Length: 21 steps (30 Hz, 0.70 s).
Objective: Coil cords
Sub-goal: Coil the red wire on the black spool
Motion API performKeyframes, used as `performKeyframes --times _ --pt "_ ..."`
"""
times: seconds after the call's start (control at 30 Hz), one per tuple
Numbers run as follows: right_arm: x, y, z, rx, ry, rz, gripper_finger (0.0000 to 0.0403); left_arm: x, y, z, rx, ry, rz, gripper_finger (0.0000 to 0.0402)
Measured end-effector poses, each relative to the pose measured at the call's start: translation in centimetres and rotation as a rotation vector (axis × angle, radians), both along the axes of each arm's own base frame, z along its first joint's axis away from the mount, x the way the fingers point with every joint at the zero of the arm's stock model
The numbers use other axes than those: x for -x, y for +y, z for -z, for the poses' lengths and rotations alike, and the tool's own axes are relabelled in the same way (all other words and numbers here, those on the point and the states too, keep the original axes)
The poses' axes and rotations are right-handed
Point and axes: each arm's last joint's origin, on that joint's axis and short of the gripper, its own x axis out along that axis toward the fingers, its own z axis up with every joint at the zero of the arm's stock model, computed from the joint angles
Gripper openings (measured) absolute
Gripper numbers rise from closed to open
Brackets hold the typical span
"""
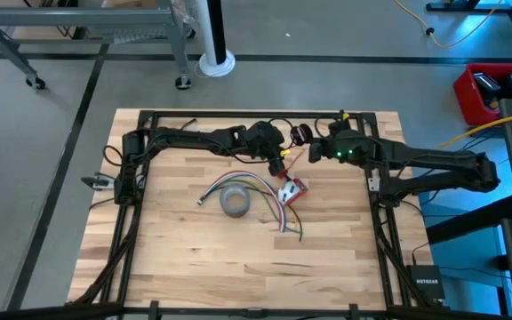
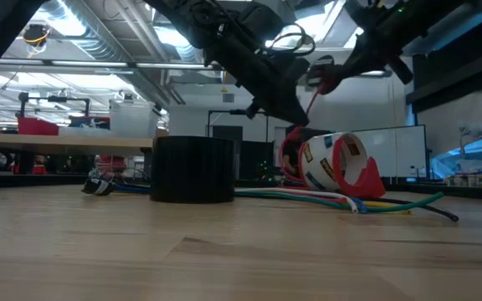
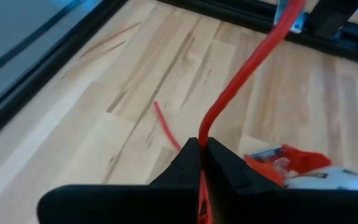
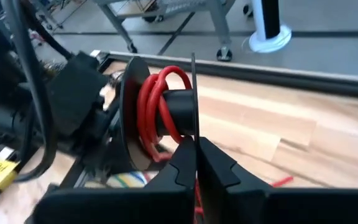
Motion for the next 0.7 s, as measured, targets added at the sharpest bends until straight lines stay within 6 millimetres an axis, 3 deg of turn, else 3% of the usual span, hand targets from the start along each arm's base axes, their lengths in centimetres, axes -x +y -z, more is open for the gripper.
performKeyframes --times 0.33,0.5,0.7 --pt "0.8 0.4 0.9 -0.089 0.075 -0.037 0.0003 0.5 0.2 0.5 -0.056 0.085 -0.008 0.0000" --pt "1.4 0.5 3.4 -0.160 0.088 -0.022 0.0003 0.6 0.4 0.8 -0.076 0.116 -0.007 0.0000" --pt "1.5 0.8 5.8 -0.223 -0.036 -0.071 0.0003 1.2 1.3 1.1 -0.062 0.157 -0.025 0.0000"
